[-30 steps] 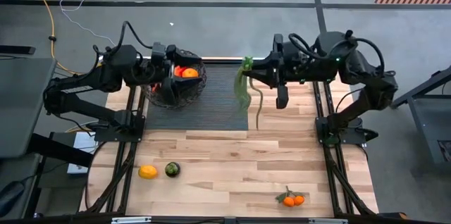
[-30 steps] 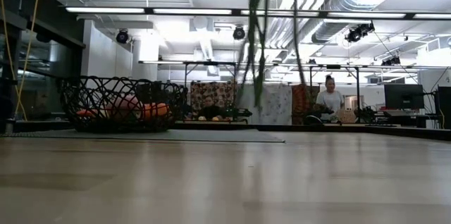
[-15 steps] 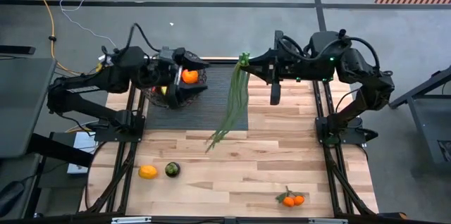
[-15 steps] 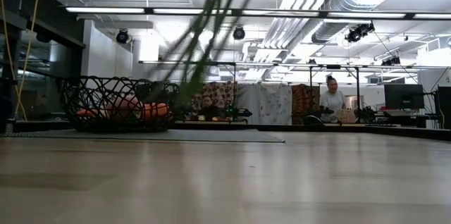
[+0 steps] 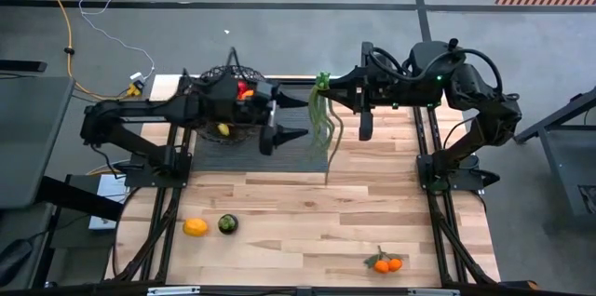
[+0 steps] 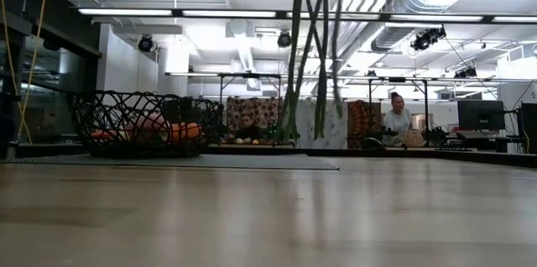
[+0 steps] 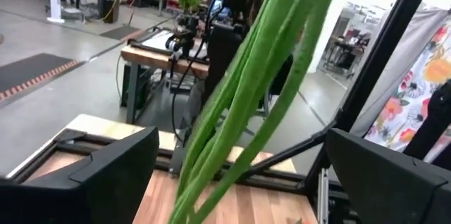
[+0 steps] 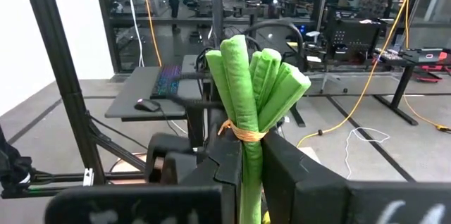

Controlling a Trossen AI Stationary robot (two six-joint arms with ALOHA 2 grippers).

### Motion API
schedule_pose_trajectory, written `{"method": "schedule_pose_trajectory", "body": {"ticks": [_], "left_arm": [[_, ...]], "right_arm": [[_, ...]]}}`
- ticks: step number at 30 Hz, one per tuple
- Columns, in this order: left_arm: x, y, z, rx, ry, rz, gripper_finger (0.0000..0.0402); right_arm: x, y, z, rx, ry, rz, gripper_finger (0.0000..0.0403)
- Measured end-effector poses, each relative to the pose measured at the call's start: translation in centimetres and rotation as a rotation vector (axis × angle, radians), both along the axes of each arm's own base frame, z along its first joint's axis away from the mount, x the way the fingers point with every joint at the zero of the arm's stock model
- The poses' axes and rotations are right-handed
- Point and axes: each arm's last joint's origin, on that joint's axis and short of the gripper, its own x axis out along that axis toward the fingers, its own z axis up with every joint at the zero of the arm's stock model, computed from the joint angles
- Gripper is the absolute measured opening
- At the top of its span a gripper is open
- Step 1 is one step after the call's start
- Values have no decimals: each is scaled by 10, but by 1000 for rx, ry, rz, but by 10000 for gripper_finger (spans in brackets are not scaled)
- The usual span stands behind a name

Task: Build produce basket
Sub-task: Put the green beans into the black basket

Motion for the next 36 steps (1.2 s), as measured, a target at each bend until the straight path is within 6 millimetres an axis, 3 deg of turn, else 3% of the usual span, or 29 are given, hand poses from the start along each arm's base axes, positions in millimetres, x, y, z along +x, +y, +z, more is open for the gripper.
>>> {"method": "schedule_pose_trajectory", "body": {"ticks": [11,21,36], "left_arm": [[33,4,-18,47,-53,-2,397],[63,-9,-40,12,-76,-126,397],[86,-8,-67,32,-42,-102,397]], "right_arm": [[0,0,0,18,0,-1,23],[10,1,-4,18,7,5,23],[11,2,-2,22,-22,37,23]]}}
